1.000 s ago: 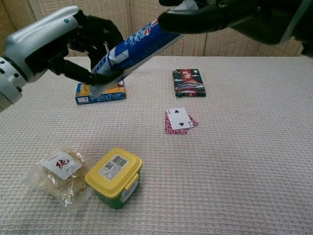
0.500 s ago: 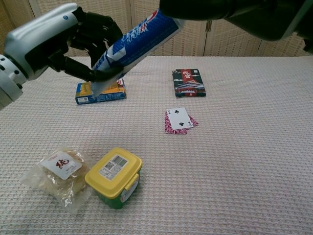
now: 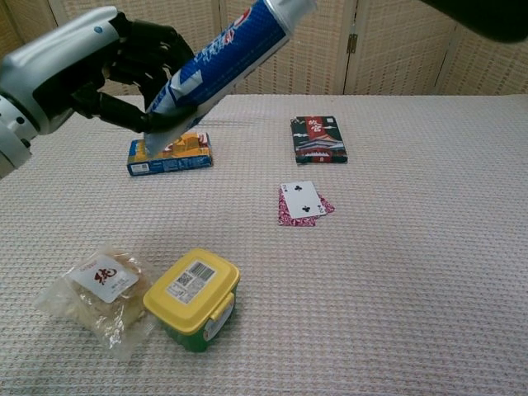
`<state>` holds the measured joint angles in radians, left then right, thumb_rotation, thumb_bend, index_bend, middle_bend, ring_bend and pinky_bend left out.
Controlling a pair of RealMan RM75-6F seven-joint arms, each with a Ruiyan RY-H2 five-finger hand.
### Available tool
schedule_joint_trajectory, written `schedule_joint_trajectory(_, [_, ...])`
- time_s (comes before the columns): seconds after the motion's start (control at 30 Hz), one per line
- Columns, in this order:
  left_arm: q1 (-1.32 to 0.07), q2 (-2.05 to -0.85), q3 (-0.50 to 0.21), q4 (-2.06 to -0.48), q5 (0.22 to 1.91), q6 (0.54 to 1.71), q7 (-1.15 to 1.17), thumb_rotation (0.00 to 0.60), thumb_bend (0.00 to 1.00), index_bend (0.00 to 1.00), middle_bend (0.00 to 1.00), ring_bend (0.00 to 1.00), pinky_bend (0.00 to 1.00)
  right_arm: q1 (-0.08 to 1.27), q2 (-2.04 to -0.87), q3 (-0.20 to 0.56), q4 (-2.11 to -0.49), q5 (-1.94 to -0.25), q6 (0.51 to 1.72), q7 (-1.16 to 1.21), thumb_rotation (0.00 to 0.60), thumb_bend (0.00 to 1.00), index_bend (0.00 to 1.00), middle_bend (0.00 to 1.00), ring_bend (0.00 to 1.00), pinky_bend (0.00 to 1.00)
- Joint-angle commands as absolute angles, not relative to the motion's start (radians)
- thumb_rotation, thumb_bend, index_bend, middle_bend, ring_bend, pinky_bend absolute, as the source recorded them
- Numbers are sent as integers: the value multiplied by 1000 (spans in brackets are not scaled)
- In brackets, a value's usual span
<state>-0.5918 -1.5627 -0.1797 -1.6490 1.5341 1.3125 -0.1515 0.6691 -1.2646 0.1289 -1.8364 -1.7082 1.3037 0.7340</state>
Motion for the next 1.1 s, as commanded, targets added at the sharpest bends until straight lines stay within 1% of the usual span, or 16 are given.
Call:
schedule_joint_trajectory(0.03, [-592,-1557,-177,-1634,1520,1298,-156,600,703,768,792,681,604,657,-1234,131,-1847,-1711,1322,735,504,237,0,0,0,0])
schedule_joint_trajectory(0.13, [-594,-1547,-175,-1610,1483,1260,-163,600,703,764,792,677,596,641,-1193,129,-1859,-1717,1340,728,503,237,0,0,0,0])
schedule_joint_trajectory(0.27, [-602,-1530,-167,-1570,1418,1183,-149,600,704,751,792,654,560,615,-1141,122,-1876,-1723,1366,719,503,237,0,0,0,0])
schedule_joint_trajectory(0.47, [-613,-1542,-169,-1489,1323,1102,-101,600,704,744,792,637,534,579,-1085,102,-1884,-1735,1387,689,505,237,0,0,0,0])
schedule_joint_trajectory(0.57, [-620,-1550,-171,-1450,1277,1064,-67,600,703,743,791,624,518,566,-1070,93,-1884,-1741,1394,681,503,238,0,0,0,0])
schedule_joint_trajectory(0.7, [-628,-1560,-162,-1399,1217,1029,44,600,704,743,788,610,497,548,-1054,79,-1879,-1755,1403,660,503,238,0,0,0,0])
schedule_joint_trajectory(0.8, [-634,-1554,-160,-1403,1133,984,133,600,706,740,764,591,492,537,-1047,72,-1876,-1758,1407,650,503,238,0,0,0,0])
schedule_joint_trajectory(0.93, [-645,-1552,-159,-1417,1019,958,269,600,709,711,734,569,491,528,-1042,64,-1869,-1758,1404,643,504,237,0,0,0,0])
schedule_joint_trajectory(1.1, [-659,-1556,-178,-1439,886,941,346,600,715,667,704,549,487,519,-1039,58,-1860,-1759,1404,641,503,237,0,0,0,0])
